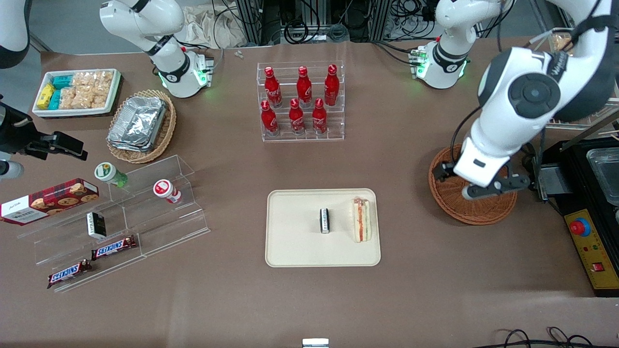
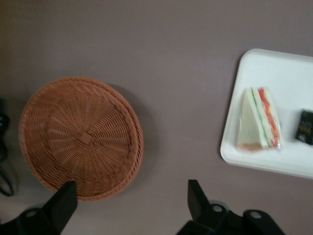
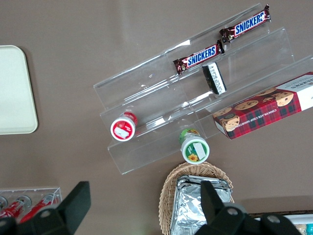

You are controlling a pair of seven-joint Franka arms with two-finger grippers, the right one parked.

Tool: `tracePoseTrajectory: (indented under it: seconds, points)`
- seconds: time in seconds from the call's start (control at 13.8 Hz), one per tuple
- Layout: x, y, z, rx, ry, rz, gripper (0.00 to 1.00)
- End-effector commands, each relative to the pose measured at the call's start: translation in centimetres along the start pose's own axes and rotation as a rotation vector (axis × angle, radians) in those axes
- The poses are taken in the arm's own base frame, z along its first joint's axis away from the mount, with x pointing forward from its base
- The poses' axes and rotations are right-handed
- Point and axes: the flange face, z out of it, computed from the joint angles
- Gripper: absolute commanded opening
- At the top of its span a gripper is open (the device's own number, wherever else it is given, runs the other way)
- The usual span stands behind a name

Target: Place sandwich from basket to tray

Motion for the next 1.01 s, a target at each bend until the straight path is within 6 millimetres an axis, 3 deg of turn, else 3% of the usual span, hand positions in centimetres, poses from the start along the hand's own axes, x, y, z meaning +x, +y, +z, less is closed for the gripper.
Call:
tracePoseTrajectory:
  seconds: [0.0,0.22,0.43,0.65,0.94]
  points:
    - [-3.3,-5.2,-0.6,0.002,0.035,0.016,1.00]
    - [-0.2,-7.9,-3.1,-0.035,0.023,0.061,1.00]
    - [3.3,-10.7,-3.5,-0.076,0.005,-0.003,1.00]
    - [5.0,-11.5,-4.9,-0.050,0.048,0.004,1.00]
    - [5.9,-12.0,-3.8,-0.039,0.037,0.009,1.00]
